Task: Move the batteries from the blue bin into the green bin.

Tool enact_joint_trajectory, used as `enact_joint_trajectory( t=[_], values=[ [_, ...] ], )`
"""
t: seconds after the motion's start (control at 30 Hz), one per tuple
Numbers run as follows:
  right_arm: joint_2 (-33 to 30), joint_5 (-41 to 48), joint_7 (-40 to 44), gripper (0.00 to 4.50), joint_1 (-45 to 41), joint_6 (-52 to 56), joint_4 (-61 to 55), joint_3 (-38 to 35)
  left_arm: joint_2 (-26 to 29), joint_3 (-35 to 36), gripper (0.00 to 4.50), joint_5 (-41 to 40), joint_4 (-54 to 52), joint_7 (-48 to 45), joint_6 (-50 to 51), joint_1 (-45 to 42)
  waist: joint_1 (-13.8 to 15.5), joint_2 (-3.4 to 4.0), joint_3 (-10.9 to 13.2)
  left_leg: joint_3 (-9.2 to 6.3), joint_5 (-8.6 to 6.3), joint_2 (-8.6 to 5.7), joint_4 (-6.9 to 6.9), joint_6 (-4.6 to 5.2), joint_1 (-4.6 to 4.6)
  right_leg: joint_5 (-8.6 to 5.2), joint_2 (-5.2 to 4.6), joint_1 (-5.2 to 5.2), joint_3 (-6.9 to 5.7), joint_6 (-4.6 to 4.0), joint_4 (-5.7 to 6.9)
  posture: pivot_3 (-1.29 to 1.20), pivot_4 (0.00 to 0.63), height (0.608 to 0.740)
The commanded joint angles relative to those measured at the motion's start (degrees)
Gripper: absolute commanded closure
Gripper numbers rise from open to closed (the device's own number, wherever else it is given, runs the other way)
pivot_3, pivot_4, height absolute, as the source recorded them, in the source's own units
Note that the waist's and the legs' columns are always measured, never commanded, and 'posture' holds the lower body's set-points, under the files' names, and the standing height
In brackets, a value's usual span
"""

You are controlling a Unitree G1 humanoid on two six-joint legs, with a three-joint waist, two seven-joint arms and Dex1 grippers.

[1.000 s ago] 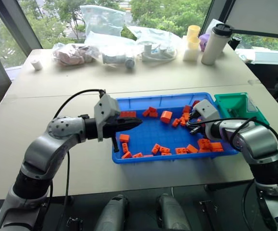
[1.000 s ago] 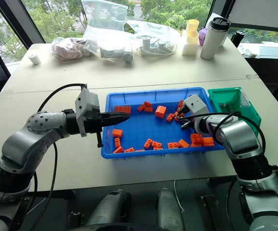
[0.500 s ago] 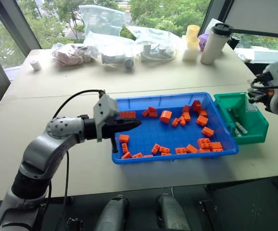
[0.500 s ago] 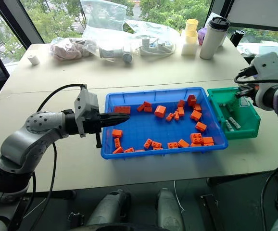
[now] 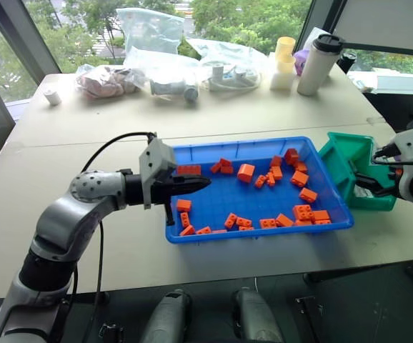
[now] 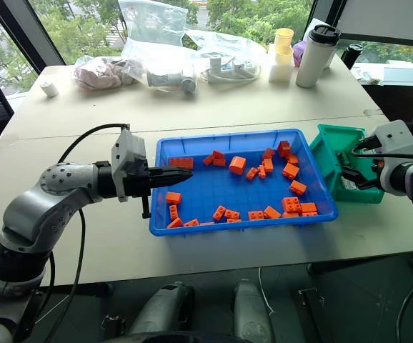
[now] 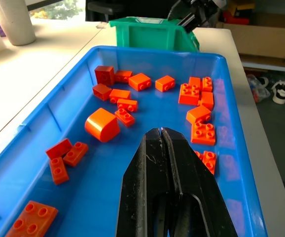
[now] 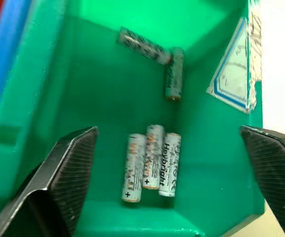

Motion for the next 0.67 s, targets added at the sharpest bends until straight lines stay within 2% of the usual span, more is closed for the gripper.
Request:
enact_joint_trajectory(
  t=[0.03,0.3,0.43,0.57,0.67],
  values=[
    [-2.5,3.1,3.3,0.02,-1.0,0.1,-6.1,-3.2,1.2,2.2,4.50,-1.5,-1.6,-0.7,0.2,-0.5,0.0,0.01,0.0,0.00,0.00,0.00,0.00,0.00,0.00,0.00,0.00,0.00,0.00,0.00,0.00,0.00,0.150,0.740],
    [-8.2,10.3,13.7,0.02,-2.3,-2.2,-15.5,-4.8,3.0,3.2,4.50,-2.1,-1.0,-2.2,0.3,-1.0,0.1,0.02,0.0,-0.01,0.00,0.01,-0.01,0.00,0.00,0.00,0.01,0.00,-0.02,0.00,-0.02,0.00,0.150,0.740],
    [-11.8,17.7,24.8,0.02,2.1,-2.5,-23.1,-10.1,5.2,4.4,4.50,-3.4,-1.4,-4.6,0.8,-1.2,0.3,0.01,0.0,-0.03,0.00,0.03,-0.01,0.00,-0.02,-0.01,0.02,0.00,-0.04,0.01,-0.03,0.00,0.150,0.740],
    [-13.7,20.4,29.9,0.02,7.0,-2.9,-26.9,-13.7,6.7,5.5,4.50,-4.8,-1.4,-5.4,1.5,-1.8,0.4,-0.01,0.0,-0.02,-0.01,0.03,0.04,0.01,-0.02,0.00,0.00,0.03,-0.04,0.01,-0.03,0.00,0.150,0.740],
    [-13.7,20.1,29.9,0.02,9.2,-3.9,-27.7,-14.7,8.1,6.4,4.50,-5.9,-1.4,-6.5,2.3,-1.5,0.4,-0.03,0.0,-0.02,-0.01,0.03,0.06,0.01,-0.02,-0.01,0.00,0.04,-0.05,0.00,-0.03,0.00,0.150,0.740]
  ],
)
